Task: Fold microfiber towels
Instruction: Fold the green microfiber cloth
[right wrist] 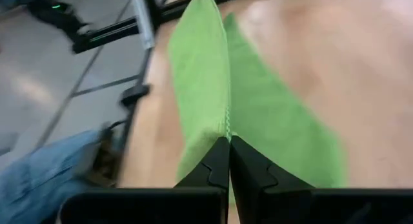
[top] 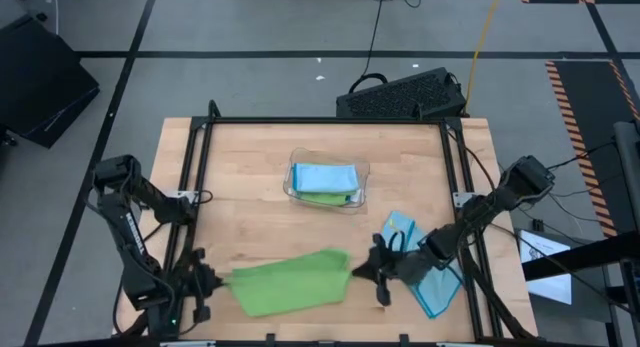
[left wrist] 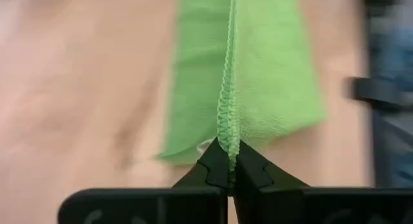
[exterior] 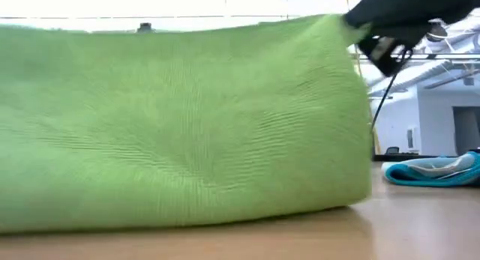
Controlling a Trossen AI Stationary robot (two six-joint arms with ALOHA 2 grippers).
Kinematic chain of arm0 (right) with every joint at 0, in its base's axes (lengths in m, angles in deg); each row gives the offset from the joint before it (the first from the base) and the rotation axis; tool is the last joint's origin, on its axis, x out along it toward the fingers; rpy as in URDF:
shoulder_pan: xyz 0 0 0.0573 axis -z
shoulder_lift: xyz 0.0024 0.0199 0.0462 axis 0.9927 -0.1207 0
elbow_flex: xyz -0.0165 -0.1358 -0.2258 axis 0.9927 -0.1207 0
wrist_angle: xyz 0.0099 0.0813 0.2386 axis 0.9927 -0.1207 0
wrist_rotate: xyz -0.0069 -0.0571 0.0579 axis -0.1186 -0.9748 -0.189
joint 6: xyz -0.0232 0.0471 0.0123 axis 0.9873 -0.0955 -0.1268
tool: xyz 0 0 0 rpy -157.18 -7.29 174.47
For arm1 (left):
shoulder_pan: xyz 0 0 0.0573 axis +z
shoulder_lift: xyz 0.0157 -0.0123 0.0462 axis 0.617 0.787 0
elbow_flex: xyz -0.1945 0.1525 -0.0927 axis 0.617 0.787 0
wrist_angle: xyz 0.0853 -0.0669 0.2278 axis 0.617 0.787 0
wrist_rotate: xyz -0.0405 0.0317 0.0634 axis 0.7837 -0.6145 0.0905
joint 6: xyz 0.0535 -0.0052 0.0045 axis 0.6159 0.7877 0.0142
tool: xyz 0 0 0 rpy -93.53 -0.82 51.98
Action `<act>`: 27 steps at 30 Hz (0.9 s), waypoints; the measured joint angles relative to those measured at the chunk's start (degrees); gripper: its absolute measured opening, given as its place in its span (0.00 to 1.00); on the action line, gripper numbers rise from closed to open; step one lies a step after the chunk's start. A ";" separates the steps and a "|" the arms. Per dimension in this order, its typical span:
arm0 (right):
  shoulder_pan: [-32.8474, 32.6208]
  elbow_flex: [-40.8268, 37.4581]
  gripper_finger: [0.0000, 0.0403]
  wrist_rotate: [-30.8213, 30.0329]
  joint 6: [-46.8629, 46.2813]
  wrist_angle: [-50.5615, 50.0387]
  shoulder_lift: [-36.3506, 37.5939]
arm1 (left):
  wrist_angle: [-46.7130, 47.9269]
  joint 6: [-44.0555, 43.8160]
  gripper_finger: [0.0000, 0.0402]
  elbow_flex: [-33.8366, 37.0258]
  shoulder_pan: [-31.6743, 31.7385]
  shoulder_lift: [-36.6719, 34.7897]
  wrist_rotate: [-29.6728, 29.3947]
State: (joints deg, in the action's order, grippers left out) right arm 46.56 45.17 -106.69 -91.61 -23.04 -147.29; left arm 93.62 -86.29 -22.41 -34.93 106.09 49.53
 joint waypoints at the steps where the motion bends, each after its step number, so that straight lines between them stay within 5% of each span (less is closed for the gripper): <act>1: 1.15 0.00 0.00 -0.31 1.08 0.10 0.00 | 2.60 -2.48 0.01 0.00 0.06 0.00 -0.08; 6: 6.17 0.00 0.00 -1.40 2.28 -4.91 -0.02 | 9.34 -9.92 0.01 0.04 0.43 0.00 0.64; 10: 5.86 -0.04 0.00 3.30 0.22 -7.97 -0.06 | 3.62 -10.71 0.01 0.04 1.18 0.00 3.54; 16: 1.66 -0.02 0.00 15.62 4.64 0.95 -0.02 | -21.18 15.57 0.01 -0.32 -0.61 0.00 -0.03; 20: 1.23 -0.02 0.00 9.83 8.82 2.43 2.83 | -20.79 28.28 0.01 -3.00 -0.58 -0.88 -8.76; 27: 8.72 -0.02 0.00 -4.30 24.56 1.49 17.69 | 5.52 33.87 0.01 -11.26 0.60 -9.01 -27.93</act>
State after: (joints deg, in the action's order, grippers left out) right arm 55.28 45.15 -110.99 -67.05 -21.54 -129.60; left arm 99.15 -52.42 -33.66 -34.33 97.08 21.60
